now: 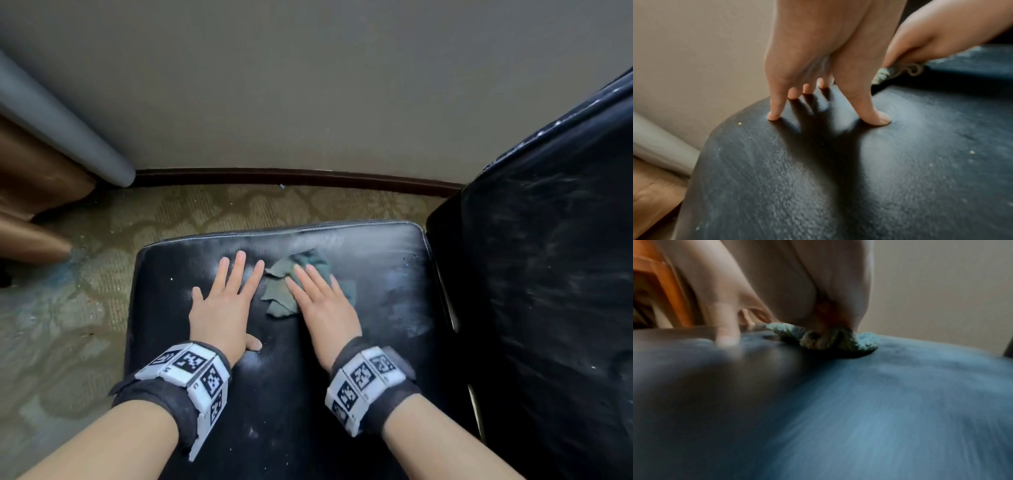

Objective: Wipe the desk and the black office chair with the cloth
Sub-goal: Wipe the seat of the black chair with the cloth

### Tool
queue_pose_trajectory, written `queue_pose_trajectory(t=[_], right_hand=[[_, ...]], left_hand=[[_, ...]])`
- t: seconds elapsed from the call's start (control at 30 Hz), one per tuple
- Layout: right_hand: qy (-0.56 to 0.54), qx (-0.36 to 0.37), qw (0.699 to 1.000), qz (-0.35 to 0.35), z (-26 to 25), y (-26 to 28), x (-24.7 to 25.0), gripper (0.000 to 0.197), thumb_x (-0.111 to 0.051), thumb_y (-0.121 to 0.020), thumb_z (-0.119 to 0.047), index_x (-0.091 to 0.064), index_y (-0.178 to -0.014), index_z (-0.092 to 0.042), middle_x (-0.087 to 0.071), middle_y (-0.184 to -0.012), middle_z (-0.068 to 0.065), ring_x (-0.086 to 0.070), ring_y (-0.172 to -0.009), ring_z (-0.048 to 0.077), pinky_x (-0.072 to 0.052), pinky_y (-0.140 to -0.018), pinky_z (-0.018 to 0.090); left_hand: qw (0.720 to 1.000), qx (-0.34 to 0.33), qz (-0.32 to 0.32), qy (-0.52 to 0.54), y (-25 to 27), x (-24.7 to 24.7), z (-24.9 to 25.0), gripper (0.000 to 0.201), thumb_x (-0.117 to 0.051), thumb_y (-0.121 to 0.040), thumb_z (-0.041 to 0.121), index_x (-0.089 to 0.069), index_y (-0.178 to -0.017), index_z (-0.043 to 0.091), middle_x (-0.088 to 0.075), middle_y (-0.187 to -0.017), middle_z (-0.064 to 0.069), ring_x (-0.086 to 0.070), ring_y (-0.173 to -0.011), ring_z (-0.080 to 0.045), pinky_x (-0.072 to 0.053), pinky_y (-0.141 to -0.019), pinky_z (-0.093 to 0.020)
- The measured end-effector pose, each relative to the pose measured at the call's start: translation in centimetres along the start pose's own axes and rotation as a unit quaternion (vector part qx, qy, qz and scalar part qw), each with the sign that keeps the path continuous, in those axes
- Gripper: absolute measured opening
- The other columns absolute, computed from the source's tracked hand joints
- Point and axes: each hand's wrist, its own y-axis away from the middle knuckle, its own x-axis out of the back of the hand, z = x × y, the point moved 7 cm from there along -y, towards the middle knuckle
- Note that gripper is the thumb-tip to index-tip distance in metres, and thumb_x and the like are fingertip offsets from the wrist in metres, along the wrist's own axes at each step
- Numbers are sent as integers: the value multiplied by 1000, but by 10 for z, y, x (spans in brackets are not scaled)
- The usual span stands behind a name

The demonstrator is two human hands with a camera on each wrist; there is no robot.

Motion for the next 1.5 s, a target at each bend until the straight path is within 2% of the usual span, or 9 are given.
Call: queue_pose_trajectory(t=[0.13, 0.37, 0.57, 0.8, 0.97, 1.17, 1.27, 1.37, 1.5], right_hand=[[41, -117, 992, -10, 50, -46, 27, 61, -22, -97, 2, 2, -150, -13, 11, -158, 4, 10, -145, 21, 2, -117, 39], [-20, -127, 992, 14, 38, 24, -13, 60, -25, -73, 0, -64, -118, -7, -59, -128, 13, -58, -116, 29, -51, -86, 47], [21, -223, 975, -6, 122, -41, 39, 59, -17, -96, 1, -8, -150, -20, 4, -158, 7, 4, -145, 23, -5, -117, 41], [1, -179, 983, 50, 109, 73, -16, 68, -23, -70, 5, -46, -131, -10, -50, -134, 24, -52, -119, 41, -50, -82, 51], [-9, -229, 972, 43, 160, -9, 33, 66, -20, -93, 9, -8, -150, -21, 7, -157, 12, 7, -145, 26, -7, -117, 40], [-44, -199, 975, 87, 114, 96, -19, 69, -31, -69, 7, -43, -135, -7, -42, -140, 24, -38, -129, 40, -50, -87, 50], [-31, -187, 978, 82, 125, 74, -7, 85, -57, -66, 18, -33, -143, -7, -26, -150, 22, -27, -137, 40, -42, -101, 50], [-32, -215, 974, 63, 162, 3, 33, 73, -39, -88, 9, -7, -150, -14, 6, -157, 11, 4, -145, 28, -11, -117, 40], [5, -193, 979, 64, 155, 4, 32, 68, -31, -86, 11, -15, -149, -9, -3, -157, 15, -3, -145, 33, -20, -114, 44]], left_hand=[[1000, -2, -8, 19, 1, -1, -1, 123, -72, -74, 51, 26, -145, 31, 33, -153, 3, 22, -144, -20, -19, -116, -49], [1000, -2, -6, 14, -1, -1, -1, 124, -72, -73, 52, 26, -145, 30, 33, -153, 2, 22, -144, -20, -19, -116, -49], [1000, -4, -9, 6, 0, -1, -2, 124, -71, -72, 55, 28, -144, 32, 33, -153, 3, 22, -144, -19, -20, -116, -47], [1000, 1, -10, -8, 0, -2, 1, 124, -69, -73, 56, 31, -142, 30, 34, -153, 1, 21, -145, -20, -21, -115, -46], [1000, 3, -18, -5, 1, -3, -1, 127, -69, -73, 57, 35, -139, 28, 34, -152, 2, 22, -144, -20, -22, -115, -47], [1000, 4, -17, 4, 1, -1, 0, 126, -70, -72, 56, 30, -143, 29, 33, -153, 2, 21, -145, -19, -22, -115, -47], [1000, 3, -17, 4, 1, -2, 0, 126, -71, -72, 55, 30, -143, 29, 34, -153, 2, 22, -144, -19, -21, -115, -47], [1000, 2, -11, 11, 0, -3, -1, 127, -72, -70, 54, 29, -144, 30, 33, -153, 2, 22, -144, -19, -21, -115, -48], [999, 0, 3, 32, 1, -4, -3, 128, -75, -67, 53, 24, -145, 32, 30, -154, 4, 21, -145, -18, -22, -114, -50]])
